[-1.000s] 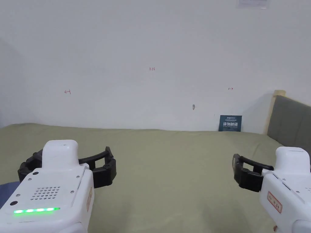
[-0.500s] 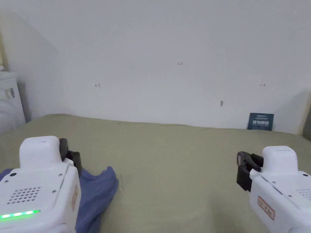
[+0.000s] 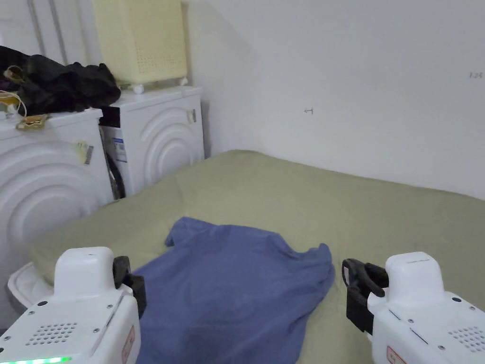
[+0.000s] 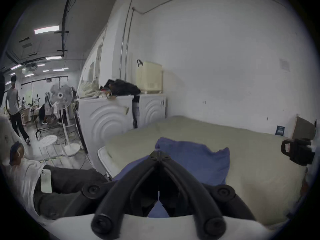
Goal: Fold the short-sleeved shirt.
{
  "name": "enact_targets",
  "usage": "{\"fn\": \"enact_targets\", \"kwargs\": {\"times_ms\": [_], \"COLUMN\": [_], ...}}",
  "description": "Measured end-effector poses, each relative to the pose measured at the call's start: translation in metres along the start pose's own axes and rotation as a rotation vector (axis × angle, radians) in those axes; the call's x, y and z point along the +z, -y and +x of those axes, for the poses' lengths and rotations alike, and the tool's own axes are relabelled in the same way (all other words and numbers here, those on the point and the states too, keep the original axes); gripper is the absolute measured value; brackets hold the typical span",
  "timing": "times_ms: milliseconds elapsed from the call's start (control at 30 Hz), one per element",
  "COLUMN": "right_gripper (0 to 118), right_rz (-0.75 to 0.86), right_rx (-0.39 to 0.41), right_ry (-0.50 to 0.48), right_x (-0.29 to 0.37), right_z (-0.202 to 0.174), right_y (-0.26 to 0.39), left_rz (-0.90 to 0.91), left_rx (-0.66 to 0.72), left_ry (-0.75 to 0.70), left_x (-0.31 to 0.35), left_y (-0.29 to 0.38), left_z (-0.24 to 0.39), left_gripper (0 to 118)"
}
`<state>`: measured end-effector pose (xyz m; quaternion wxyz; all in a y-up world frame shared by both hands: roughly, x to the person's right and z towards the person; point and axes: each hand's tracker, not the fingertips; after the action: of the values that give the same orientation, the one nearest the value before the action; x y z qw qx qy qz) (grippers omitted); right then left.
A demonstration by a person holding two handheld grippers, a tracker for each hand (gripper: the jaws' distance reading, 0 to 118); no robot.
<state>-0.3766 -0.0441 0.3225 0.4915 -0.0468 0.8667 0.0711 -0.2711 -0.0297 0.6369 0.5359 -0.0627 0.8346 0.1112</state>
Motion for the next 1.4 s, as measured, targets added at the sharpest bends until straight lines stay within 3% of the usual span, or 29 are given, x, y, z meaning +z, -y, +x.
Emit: {"fn": "enact_targets", "kwargs": {"times_ms": [67,133,167,200,233,267,367,567,833,900,933,967,1000,1067,1133,1400], "right_gripper": [0,0,0,0,0,0,0,0,0,0,0,0,0,0,0,0], "right_rz": [-0.010,-0.021,-0.026,-0.030,-0.034,-0.043,-0.070,-0.142,-0.229,-0.246,-0.247,-0.245,-0.244,-0.241,-0.241,-0.201], "right_rx": [-0.002,-0.001,0.006,0.017,0.027,0.038,0.053,0.025,-0.007,-0.012,-0.017,-0.024,-0.025,-0.027,-0.032,-0.055], "right_ry": [-0.007,0.000,0.011,0.029,0.048,0.070,0.125,0.248,0.306,0.310,0.310,0.308,0.308,0.310,0.307,0.326], "right_x": [-0.007,-0.008,-0.005,-0.002,0.002,0.007,0.026,0.065,0.096,0.100,0.103,0.104,0.106,0.110,0.113,0.135], "right_z": [0.010,0.026,0.035,0.045,0.057,0.068,0.102,0.144,0.161,0.161,0.161,0.160,0.158,0.156,0.153,0.153], "right_y": [0.002,0.002,0.003,0.004,0.005,0.006,0.014,0.039,0.072,0.077,0.079,0.081,0.082,0.085,0.086,0.079], "left_rz": [-0.042,-0.073,-0.093,-0.111,-0.140,-0.175,-0.198,-0.554,-0.801,-0.816,-0.804,-0.783,-0.746,-0.722,-0.805,-0.665], "left_rx": [-0.016,-0.064,-0.090,-0.114,-0.124,-0.133,-0.120,-0.147,-0.120,-0.185,-0.238,-0.260,-0.255,-0.235,-0.146,-0.201], "left_ry": [0.050,0.089,0.126,0.156,0.209,0.233,0.347,0.532,0.479,0.428,0.383,0.366,0.365,0.299,0.369,0.473], "left_x": [-0.022,-0.052,-0.070,-0.086,-0.107,-0.128,-0.180,-0.291,-0.353,-0.356,-0.357,-0.356,-0.353,-0.353,-0.362,-0.327], "left_y": [0.000,-0.003,-0.007,-0.011,-0.015,-0.018,-0.022,-0.005,0.071,0.084,0.088,0.091,0.093,0.094,0.092,0.027], "left_z": [0.002,0.013,0.020,0.027,0.037,0.047,0.077,0.161,0.230,0.236,0.238,0.238,0.236,0.234,0.233,0.260], "left_gripper": [0,14,33,77,107,118,118,118,118,117,108,75,1,1,1,1]}}
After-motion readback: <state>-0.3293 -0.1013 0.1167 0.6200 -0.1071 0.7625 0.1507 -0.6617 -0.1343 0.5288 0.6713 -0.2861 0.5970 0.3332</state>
